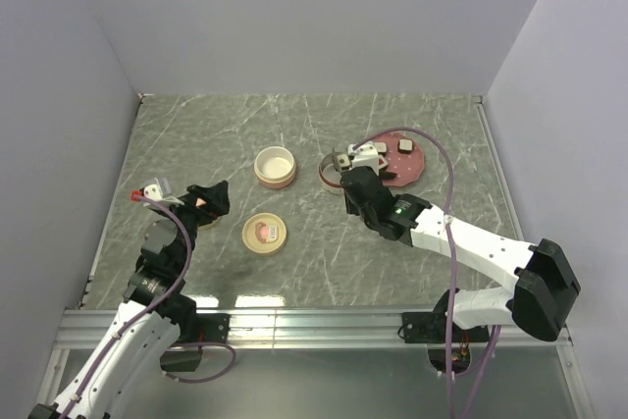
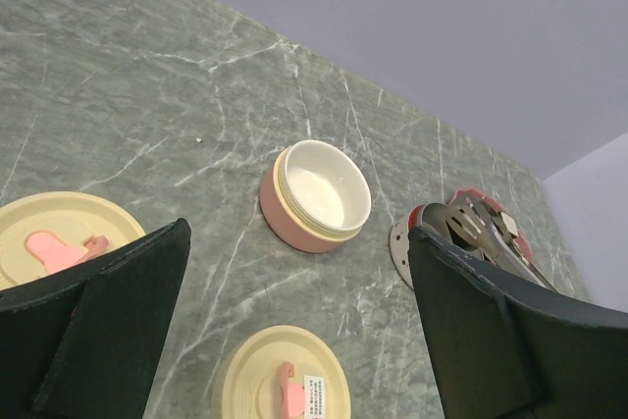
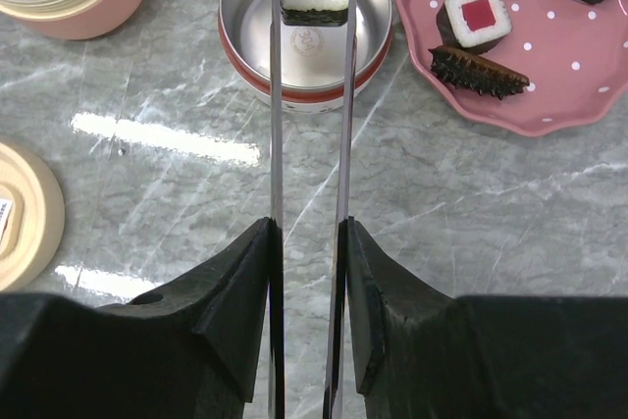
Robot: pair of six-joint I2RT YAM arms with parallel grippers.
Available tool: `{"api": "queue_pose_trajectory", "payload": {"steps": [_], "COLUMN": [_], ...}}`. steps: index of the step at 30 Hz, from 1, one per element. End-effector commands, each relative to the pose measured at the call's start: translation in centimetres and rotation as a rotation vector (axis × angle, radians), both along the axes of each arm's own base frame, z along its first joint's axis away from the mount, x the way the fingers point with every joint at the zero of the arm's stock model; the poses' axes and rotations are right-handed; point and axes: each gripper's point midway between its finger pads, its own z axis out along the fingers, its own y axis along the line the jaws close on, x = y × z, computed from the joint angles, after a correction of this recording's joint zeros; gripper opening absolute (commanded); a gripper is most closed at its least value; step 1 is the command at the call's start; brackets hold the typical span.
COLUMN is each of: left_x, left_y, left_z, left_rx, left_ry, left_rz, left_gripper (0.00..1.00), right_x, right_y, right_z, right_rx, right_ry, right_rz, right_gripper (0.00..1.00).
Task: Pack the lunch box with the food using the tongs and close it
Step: Place the food into the lunch box, then pick up the food using the clamp
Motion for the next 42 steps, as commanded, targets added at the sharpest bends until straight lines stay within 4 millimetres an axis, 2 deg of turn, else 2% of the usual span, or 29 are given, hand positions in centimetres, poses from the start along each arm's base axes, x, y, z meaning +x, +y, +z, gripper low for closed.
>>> {"api": "queue_pose_trajectory", "payload": {"steps": [1, 22, 31, 37, 38, 42], "left_x": [0.0, 0.1, 0.1, 0.0, 0.0, -0.1], "left_y": [-0.4, -0.5, -0.5, -0.5, -0.5, -0.4], "left_z": [0.8, 0.7, 0.7, 0.8, 0.8, 0.9], "left_rx": [-0.011, -0.011, -0.011, -0.011, -0.012, -0.015], "left_ry": [-0.030, -0.031, -0.031, -0.031, -0.034, -0.037], "left_rz": [-0.019, -0.025, -0.024, -0.022, -0.024, -0.022], "left_gripper": [1.00, 1.00, 1.00, 1.00, 1.00, 1.00], "right_x": [1.1, 1.1, 0.8, 1.2, 1.6, 2.8], "right_y": [1.1, 0.6, -2.2, -4.4, -5.3, -7.2], "right_z": [2.9, 3.1, 5.7, 5.6, 5.3, 4.3], "right_rx": [0.049, 0.035, 0.059, 0.066, 0.063, 0.082], "right_ry": [-0.075, -0.086, -0.169, -0.177, -0.173, -0.154], "right_rz": [-0.010, -0.040, -0.136, -0.204, -0.231, -0.267], "right_gripper": [0.40, 0.43, 0.43, 0.44, 0.45, 0.45]}}
